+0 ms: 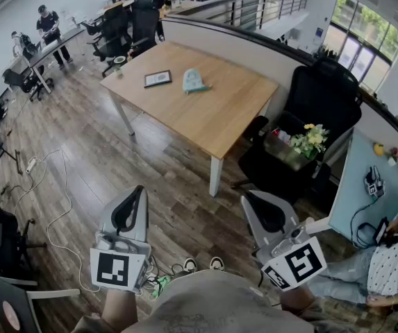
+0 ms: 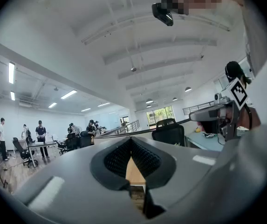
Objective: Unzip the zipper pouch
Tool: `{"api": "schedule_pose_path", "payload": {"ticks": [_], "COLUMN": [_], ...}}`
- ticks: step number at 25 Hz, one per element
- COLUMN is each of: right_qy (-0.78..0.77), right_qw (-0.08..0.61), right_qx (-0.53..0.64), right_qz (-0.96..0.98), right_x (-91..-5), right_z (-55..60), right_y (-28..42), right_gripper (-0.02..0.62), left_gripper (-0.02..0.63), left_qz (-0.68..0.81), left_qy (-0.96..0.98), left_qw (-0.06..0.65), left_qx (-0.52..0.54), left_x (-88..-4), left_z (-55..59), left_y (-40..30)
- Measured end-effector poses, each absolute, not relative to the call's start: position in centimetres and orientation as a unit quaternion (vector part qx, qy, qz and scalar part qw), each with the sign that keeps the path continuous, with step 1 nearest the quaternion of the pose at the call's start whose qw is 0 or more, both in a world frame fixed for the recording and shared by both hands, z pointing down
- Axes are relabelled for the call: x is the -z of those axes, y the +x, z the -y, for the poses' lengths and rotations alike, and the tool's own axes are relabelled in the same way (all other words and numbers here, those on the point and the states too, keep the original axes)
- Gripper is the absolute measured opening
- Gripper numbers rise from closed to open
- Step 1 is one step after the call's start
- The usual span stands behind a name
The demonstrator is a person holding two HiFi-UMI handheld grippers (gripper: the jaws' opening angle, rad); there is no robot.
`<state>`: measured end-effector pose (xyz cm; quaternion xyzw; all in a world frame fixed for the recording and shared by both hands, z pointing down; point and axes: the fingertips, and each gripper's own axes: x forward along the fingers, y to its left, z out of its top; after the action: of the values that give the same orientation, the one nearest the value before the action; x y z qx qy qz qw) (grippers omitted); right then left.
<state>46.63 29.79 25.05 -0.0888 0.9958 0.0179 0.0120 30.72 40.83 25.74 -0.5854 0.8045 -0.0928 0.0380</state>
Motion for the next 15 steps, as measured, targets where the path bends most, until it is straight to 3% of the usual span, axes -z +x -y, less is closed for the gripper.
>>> {"api": "schedule_pose_path", "payload": {"ticks": [15], "right_qy": [-0.098], "right_qw": [0.015], "right_qx": [-0.01], "right_qz": [-0.995], "right_x": [-26.5], "right_z": [-25.7], "right_y": [49.1], "right_gripper": [0.018], "left_gripper": [-0.002], "left_qz": [-0.808], "left_qy": [-0.58], "left_qw": [0.05], "left_qx": [0.089], "left_x": [-25.9], "left_z": [-37.6], "left_y": [33.4]}}
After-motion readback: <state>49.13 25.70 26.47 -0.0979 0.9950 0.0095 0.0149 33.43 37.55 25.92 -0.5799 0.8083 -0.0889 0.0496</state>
